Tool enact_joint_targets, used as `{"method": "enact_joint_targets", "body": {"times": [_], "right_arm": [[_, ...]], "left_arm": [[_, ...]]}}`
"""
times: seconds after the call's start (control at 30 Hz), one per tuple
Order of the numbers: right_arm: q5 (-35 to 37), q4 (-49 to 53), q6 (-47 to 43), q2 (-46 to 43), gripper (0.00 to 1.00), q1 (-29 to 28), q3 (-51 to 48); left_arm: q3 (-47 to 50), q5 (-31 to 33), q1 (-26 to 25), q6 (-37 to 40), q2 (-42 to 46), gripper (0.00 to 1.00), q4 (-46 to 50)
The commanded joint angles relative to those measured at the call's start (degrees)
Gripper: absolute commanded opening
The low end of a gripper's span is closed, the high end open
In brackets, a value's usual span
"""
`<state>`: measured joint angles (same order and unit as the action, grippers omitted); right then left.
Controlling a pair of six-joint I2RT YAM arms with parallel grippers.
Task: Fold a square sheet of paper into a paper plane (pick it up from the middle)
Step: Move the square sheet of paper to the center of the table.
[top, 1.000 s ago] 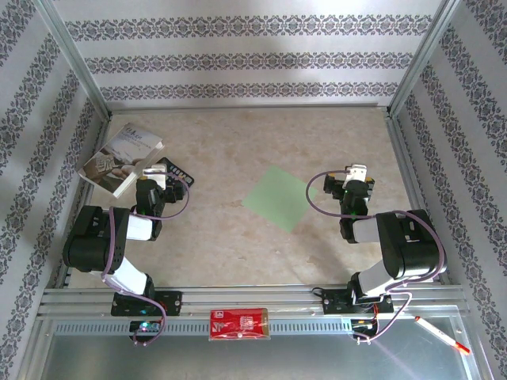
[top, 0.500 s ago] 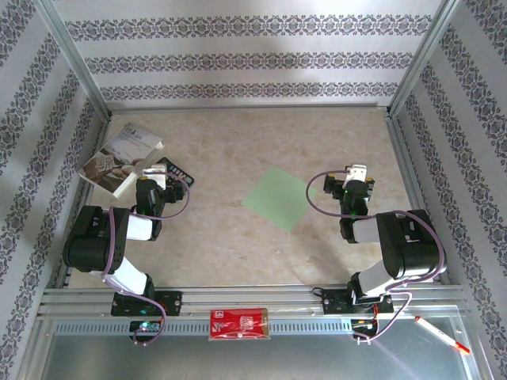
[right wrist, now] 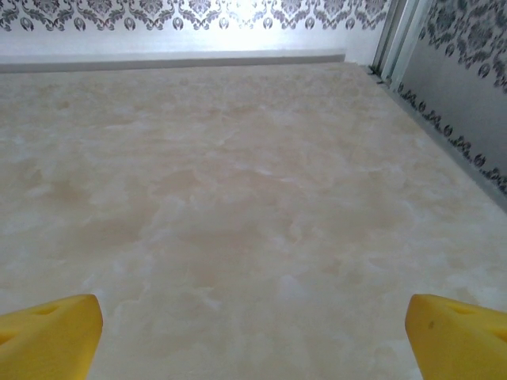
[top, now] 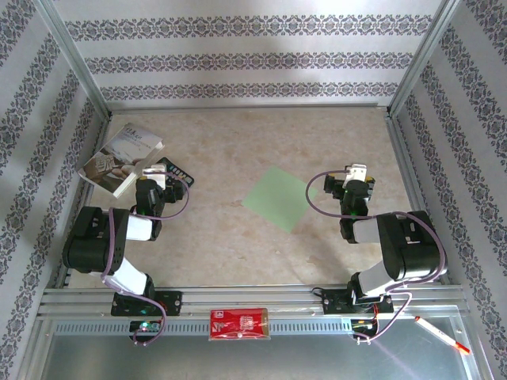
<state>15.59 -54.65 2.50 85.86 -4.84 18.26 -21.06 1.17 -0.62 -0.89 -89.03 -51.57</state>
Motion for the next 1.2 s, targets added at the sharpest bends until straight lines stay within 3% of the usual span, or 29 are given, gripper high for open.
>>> {"method": "enact_joint_targets", "body": {"times": [0.0,0.1,0.17,0.3,0.43,0.53,0.63,0.73,0.97,1.17], "right_arm": [[7.1,3.7,-2.7,-7.6,0.98,-2.9,1.1],[9.0,10.5,1.5,-16.8,0.98,-1.7,0.6],[8.2,16.8,6.0,-23.2,0.98,-0.4,0.5],[3.0,40.2,15.6,-34.6,0.98,-0.8,6.2],[-4.5,59.1,17.0,-33.6,0.98,-5.3,14.7],[-9.8,70.4,15.7,-29.0,0.98,-7.0,21.6],[-14.5,74.5,16.5,-26.4,0.98,-5.8,25.1],[-18.6,72.2,18.9,-26.3,0.98,-0.5,24.4],[-19.9,71.5,18.6,-24.1,0.98,2.4,25.6],[-20.9,71.4,18.3,-24.8,0.98,2.4,25.0]], "left_arm": [[-4.0,5.3,0.8,-3.1,8.1,1.0,12.8],[-10.0,3.8,0.9,-6.8,11.9,1.0,26.0],[-12.4,-1.8,0.9,-9.8,12.9,1.0,29.5],[-18.2,-13.6,-1.8,-19.4,13.9,1.0,36.7],[-27.5,-2.2,-19.8,-14.0,11.9,1.0,52.5],[-37.5,-0.1,-30.8,-14.0,4.3,1.0,67.1],[-45.8,1.0,-40.0,-14.6,-3.3,1.0,76.4],[-53.2,-1.5,-45.5,-14.5,-11.0,0.99,81.9],[-69.6,-4.5,-48.5,-10.8,-27.0,0.96,91.1],[-80.9,-2.5,-48.2,-6.6,-37.6,0.97,97.9]]}}
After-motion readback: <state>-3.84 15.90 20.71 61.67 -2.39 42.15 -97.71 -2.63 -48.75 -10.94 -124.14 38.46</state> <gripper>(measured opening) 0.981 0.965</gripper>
